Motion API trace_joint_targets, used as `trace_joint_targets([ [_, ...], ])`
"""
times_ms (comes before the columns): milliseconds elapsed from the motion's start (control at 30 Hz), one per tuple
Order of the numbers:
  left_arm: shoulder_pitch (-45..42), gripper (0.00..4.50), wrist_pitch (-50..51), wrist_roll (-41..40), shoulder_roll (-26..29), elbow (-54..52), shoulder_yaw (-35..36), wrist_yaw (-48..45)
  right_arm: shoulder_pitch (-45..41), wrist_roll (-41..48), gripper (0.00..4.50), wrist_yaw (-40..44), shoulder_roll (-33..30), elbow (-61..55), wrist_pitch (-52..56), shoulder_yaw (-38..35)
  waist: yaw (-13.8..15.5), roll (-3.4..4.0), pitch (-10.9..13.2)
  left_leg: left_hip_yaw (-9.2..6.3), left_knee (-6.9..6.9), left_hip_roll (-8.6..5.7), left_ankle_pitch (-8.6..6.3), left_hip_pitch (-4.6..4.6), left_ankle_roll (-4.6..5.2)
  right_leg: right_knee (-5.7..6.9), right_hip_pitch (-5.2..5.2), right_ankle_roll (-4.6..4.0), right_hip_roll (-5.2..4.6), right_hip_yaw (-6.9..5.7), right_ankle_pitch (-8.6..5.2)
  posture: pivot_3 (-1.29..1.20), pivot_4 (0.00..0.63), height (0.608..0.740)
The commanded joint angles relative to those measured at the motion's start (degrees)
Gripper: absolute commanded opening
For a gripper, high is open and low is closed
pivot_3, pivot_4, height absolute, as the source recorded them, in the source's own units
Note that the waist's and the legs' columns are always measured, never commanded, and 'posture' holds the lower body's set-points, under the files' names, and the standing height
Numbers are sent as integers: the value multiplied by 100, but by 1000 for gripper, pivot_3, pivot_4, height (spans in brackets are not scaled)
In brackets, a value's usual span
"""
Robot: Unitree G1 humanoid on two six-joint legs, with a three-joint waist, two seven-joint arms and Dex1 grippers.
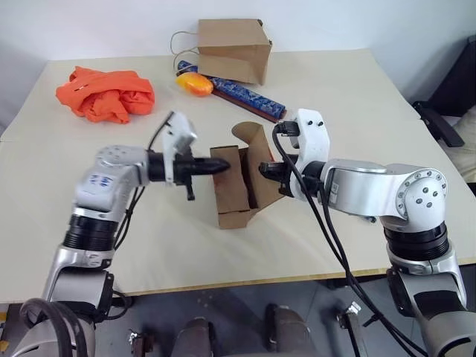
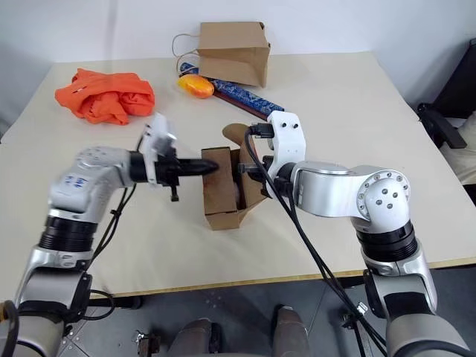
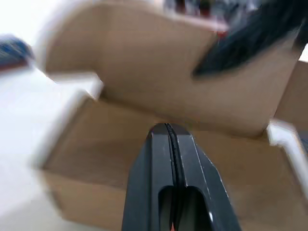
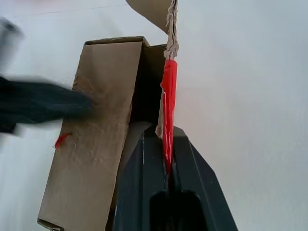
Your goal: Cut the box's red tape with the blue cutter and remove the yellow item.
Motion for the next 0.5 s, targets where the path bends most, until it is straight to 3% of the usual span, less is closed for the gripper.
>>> trace_joint_targets([
  [33, -70, 0, -411, 455, 172, 360, -304, -252, 20, 107, 36, 109, -116, -138, 54, 153, 8, 0, -1, 1, 0, 0, 0, 3, 0, 0, 3, 0, -1, 1, 0, 0, 150, 740],
  [233, 0, 0, -695, 740, 554, 544, -515, -631, 53, 107, 36, 330, -401, -313, 16, 77, -8, 0, -2, 7, -1, 0, 0, 14, 0, 3, 5, -1, 0, 6, 0, 0, 150, 740],
  [500, 838, 0, -402, 659, 1261, -353, -457, -901, 337, 107, 36, 1288, -1604, 52, 434, -225, 68, 4, 1, 16, -1, 1, -5, 18, 8, 0, 7, -5, -3, 14, 0, 0, 150, 740],
])
